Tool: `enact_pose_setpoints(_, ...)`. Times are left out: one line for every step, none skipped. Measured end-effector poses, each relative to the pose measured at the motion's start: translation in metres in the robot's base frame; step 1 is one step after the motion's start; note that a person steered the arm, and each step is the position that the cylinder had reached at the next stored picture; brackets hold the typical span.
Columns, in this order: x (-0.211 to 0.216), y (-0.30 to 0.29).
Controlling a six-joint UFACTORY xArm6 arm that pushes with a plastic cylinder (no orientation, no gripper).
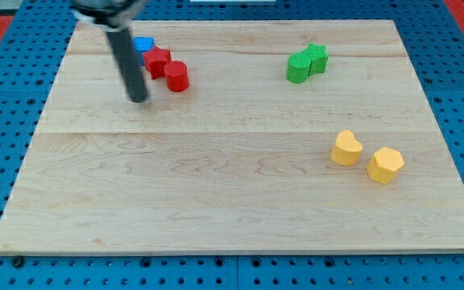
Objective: Move your arm towards the bottom right
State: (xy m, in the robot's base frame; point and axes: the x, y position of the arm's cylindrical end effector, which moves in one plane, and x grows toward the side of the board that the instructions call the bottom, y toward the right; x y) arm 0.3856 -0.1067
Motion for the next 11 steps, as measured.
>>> enact_pose_setpoints(0.033,0.083)
enact_pose_setpoints(0.080,0.143)
enact_pose_setpoints(0.123,0.146)
enact_pose_setpoints(0.130,0.163)
enact_pose_setpoints(0.154,0.211)
enact_pose_setpoints(0.180,0.264)
enact_pose_setpoints(0.180,0.284)
enact_pose_setpoints(0.178,0.291)
enact_pose_setpoints(0.178,0.316)
enact_pose_setpoints(0.178,0.360)
enact_pose_setpoints(0.176,0.361)
